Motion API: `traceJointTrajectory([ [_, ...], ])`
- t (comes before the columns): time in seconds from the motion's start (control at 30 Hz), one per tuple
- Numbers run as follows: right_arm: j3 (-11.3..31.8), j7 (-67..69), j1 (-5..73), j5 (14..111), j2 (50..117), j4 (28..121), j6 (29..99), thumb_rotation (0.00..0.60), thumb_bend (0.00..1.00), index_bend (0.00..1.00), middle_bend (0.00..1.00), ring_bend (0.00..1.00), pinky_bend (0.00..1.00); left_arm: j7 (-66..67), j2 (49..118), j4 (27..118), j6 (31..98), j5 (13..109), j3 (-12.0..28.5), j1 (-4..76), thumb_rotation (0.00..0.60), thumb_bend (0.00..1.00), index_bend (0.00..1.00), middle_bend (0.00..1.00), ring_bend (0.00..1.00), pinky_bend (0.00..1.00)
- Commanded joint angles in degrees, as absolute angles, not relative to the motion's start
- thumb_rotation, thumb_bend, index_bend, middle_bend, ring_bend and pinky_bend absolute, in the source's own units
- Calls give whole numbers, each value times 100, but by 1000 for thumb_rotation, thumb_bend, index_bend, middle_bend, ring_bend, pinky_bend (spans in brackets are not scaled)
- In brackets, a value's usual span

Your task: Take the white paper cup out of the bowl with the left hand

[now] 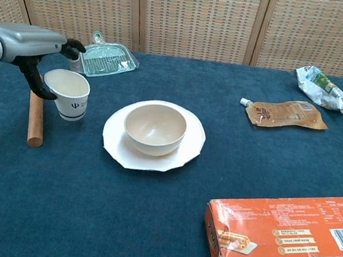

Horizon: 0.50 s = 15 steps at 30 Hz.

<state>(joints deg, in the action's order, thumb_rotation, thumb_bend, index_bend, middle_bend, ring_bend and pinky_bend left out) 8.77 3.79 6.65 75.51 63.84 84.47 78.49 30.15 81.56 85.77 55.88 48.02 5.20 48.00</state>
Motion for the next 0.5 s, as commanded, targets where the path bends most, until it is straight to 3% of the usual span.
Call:
traceJointTrajectory([
  [0.03,877,368,662,7554,6387,8450,7862,600,99,0,0,0,0,2884,8349,8272,5366,4826,479,4773,600,279,373,0,0,0],
  [0.2,863,362,653,7568,6387,8460,7874,600,99,0,0,0,0,2872,8462,8085,5223,4751,479,4768,600,189,283,0,0,0],
  [0.4,862,363,641,7599,6379,8484,7922,600,98,0,0,0,0,2875,8317,8212,5229,4700,509,4725,600,51,17,0,0,0],
  [0.5,855,361,639,7616,6381,8493,7933,600,99,0,0,0,0,2794,8096,8517,5392,4813,570,4654,600,40,0,0,0,0],
])
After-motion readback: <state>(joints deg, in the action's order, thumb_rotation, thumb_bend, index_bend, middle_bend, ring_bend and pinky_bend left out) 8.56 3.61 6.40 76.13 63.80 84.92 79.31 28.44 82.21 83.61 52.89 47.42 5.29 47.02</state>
